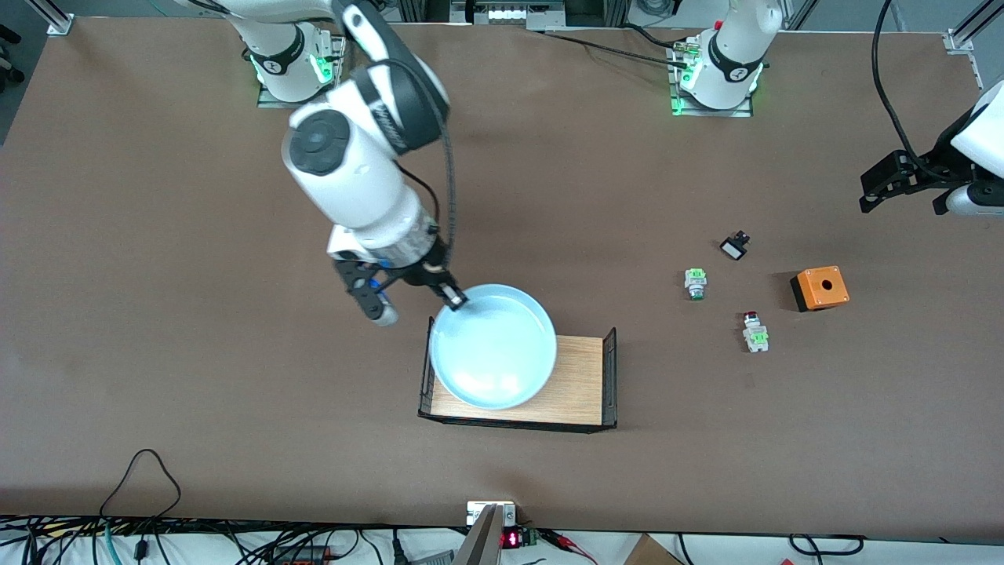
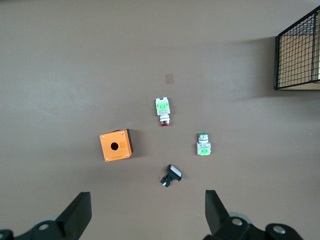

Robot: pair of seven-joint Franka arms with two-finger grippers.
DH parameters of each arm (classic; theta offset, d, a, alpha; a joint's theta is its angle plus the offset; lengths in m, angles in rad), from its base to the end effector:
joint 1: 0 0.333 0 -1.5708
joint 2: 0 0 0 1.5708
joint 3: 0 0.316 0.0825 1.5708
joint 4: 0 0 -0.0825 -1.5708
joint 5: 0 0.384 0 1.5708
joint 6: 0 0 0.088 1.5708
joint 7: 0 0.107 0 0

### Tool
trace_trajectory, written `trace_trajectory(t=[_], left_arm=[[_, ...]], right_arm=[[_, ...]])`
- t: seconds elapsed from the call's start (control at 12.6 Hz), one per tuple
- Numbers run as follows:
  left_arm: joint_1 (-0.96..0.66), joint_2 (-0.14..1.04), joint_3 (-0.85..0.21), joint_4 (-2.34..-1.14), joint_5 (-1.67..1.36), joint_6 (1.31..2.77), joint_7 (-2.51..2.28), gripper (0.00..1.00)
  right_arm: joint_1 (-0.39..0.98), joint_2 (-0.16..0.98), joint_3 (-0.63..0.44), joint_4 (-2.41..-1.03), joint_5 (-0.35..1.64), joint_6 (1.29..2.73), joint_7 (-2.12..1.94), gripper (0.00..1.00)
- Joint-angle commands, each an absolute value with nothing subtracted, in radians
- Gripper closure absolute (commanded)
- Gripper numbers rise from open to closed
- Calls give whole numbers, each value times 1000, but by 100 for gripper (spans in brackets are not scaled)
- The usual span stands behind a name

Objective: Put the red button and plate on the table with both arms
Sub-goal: 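Lift the blue plate off the tray and carry it sideways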

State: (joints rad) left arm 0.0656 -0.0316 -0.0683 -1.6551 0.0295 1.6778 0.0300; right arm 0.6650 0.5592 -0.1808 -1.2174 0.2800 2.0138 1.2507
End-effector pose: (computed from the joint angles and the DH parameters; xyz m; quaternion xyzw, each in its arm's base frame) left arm 0.5540 0.0008 0.6115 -0.9994 0.0175 -0.0269 0.0162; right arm 0.6307 0.3889 0.4815 -0.9075 0.3926 -0.0123 0.1490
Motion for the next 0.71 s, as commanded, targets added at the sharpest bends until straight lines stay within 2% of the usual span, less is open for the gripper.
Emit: trace_trajectory(t=[0.0, 0.32, 0.63], left_arm=[[61, -25, -69, -1631, 40, 1657, 37, 0], [63, -26, -69, -1628, 40, 1657, 48, 0], [61, -25, -69, -1603, 44, 1655, 46, 0]], right_arm=[[608, 468, -173, -1281, 305, 1919, 1093, 100], [526, 356, -173, -1417, 310, 1873, 878, 100], [428, 318, -173, -1465, 308, 1761, 634, 100]])
